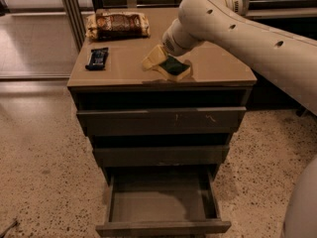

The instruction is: Pick sponge from bottom drawer and place on counter

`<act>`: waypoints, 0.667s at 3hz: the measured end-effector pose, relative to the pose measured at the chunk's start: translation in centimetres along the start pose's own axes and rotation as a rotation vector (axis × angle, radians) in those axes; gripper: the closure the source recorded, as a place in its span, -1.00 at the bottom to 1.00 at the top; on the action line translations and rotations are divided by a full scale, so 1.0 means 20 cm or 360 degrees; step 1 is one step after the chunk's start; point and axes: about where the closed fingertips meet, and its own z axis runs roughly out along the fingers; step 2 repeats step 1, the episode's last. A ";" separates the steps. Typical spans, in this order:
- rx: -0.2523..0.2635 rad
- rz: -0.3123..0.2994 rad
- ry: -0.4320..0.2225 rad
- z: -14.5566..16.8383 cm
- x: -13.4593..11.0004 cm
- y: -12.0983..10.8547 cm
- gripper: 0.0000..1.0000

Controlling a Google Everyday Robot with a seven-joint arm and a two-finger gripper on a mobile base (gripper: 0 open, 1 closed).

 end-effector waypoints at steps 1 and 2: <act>0.0000 0.0000 0.0000 0.00 0.00 0.00 -1.00; 0.0000 0.0000 0.0000 0.00 0.00 0.00 -1.00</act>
Offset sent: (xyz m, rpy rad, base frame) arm 0.0000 0.0000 0.0000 0.0000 0.0000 0.0000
